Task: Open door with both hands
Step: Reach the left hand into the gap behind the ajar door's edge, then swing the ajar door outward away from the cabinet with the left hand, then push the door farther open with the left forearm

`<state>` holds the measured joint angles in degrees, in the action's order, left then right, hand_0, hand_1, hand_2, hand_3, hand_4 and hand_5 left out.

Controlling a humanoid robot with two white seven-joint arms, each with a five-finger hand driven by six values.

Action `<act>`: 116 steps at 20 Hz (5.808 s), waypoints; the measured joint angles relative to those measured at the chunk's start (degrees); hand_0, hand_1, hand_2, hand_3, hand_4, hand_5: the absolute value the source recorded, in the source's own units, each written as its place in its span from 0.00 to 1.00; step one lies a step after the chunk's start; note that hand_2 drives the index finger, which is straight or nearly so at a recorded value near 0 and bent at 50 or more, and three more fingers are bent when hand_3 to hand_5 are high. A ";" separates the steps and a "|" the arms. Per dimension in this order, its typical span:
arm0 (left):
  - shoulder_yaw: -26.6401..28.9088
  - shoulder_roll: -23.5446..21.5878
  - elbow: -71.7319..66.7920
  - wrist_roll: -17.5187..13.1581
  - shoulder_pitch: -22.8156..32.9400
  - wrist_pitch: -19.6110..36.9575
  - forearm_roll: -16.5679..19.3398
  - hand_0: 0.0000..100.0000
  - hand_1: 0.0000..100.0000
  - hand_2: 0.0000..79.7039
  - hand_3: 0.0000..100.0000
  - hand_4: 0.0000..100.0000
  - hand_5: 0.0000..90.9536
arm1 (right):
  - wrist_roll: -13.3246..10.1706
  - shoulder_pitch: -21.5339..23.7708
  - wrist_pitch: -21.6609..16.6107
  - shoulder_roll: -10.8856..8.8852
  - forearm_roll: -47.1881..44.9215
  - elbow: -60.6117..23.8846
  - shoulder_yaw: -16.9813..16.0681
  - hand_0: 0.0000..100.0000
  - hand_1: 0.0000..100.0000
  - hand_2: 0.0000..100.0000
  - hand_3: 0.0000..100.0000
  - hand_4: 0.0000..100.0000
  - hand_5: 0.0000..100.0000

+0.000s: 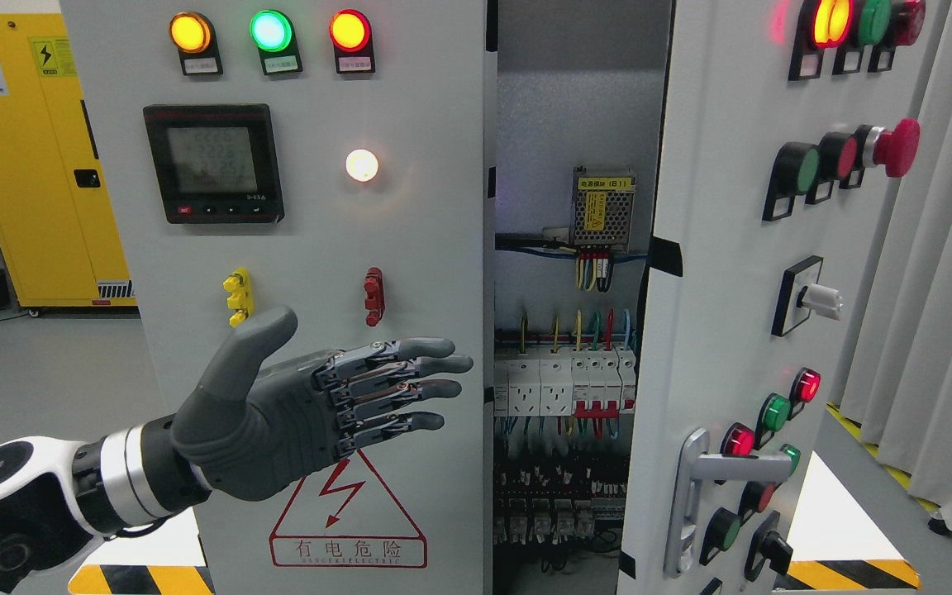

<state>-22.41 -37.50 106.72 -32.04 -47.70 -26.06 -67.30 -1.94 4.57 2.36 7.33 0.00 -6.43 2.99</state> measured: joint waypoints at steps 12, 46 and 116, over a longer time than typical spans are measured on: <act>-5.08 7.91 -8.46 -1.87 -9.00 -5.08 -3.59 0.00 0.00 0.00 0.00 0.00 0.00 | 0.00 0.00 0.00 0.00 0.00 0.00 0.00 0.21 0.08 0.00 0.00 0.00 0.00; -11.19 30.03 -22.00 1.21 -20.37 -7.75 -0.66 0.00 0.00 0.00 0.00 0.00 0.00 | 0.00 0.00 0.00 -0.01 0.00 0.01 0.00 0.22 0.08 0.00 0.00 0.00 0.00; -28.61 47.63 -24.57 21.00 -25.91 7.64 3.77 0.00 0.00 0.00 0.00 0.00 0.00 | 0.00 0.00 0.00 0.00 0.00 0.00 0.00 0.21 0.08 0.00 0.00 0.00 0.00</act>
<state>-51.02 10.13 82.16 -11.04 -73.61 -18.42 -63.52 -1.94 4.57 2.36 7.33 0.00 -6.43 2.99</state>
